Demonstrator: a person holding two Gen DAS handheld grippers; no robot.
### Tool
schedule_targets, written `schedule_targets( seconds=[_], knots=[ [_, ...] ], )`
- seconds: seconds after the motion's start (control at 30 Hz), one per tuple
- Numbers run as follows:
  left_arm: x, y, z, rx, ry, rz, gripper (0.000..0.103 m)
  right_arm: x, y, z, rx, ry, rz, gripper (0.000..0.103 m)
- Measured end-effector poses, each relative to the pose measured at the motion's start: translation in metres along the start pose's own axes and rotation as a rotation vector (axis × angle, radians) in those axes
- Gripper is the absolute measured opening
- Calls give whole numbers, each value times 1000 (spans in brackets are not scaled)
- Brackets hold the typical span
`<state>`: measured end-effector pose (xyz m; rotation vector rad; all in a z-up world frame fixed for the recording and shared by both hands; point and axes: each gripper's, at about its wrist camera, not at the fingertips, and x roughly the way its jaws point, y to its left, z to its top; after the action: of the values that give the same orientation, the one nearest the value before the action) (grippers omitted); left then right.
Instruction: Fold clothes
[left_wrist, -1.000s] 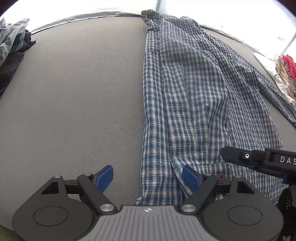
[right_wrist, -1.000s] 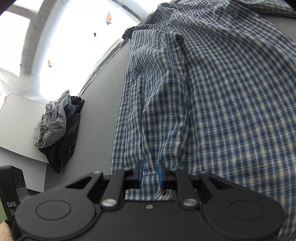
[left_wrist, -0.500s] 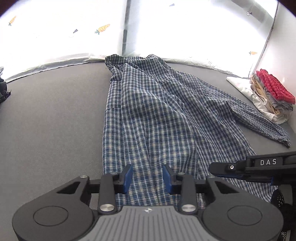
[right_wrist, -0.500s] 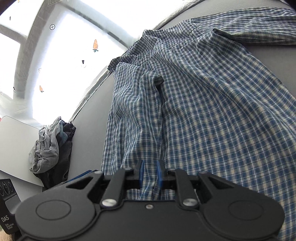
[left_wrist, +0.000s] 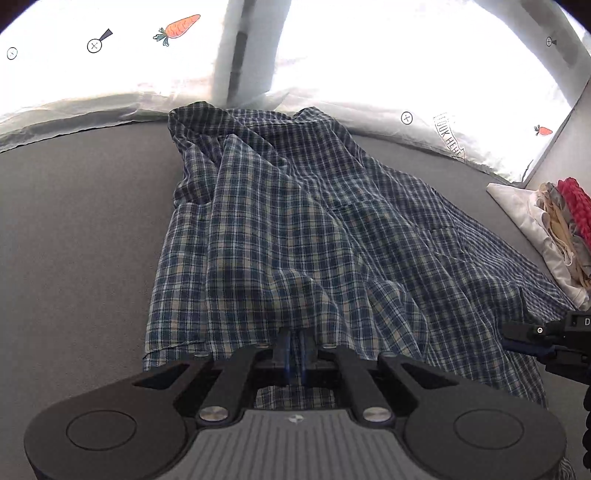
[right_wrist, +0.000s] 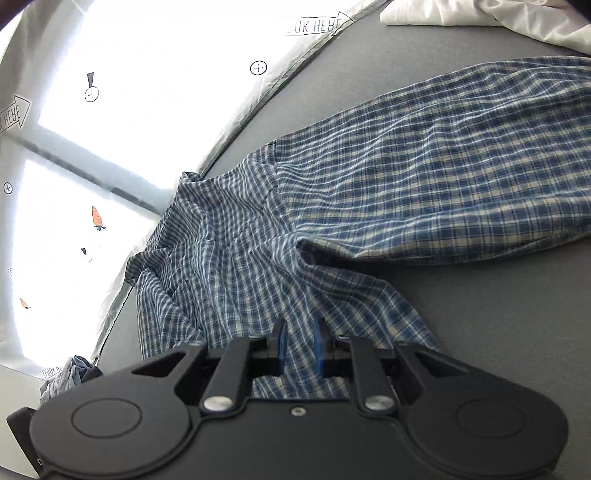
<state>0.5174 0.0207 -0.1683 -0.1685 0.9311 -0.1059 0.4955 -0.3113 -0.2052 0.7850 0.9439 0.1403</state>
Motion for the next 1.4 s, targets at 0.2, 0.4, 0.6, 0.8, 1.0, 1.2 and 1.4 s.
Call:
schedule_targets(
  seconds=[0.2, 0.4, 0.6, 0.8, 1.0, 1.2, 1.4],
  knots=[
    [42, -3, 51, 29, -56, 21, 10, -9, -22, 27, -26, -72, -97, 18],
    [72, -6, 93, 62, -72, 14, 32, -23, -45, 37, 14, -119, -110, 16],
    [47, -29, 98, 50, -60, 62, 61, -37, -43, 37, -68, -148, -171, 44],
    [-19, -54, 28, 51, -44, 84, 80, -64, -46, 23, -182, -190, -273, 80],
    [-60, -64, -75, 80, 85, 152, 81, -92, -72, 5, -239, -200, -406, 84],
    [-62, -70, -119, 60, 162, 226, 97, -114, -102, -2, -307, -223, -463, 86],
    [-57, -74, -123, -8, 146, 265, 103, -134, -147, 8, -204, -304, -662, 87]
  ],
)
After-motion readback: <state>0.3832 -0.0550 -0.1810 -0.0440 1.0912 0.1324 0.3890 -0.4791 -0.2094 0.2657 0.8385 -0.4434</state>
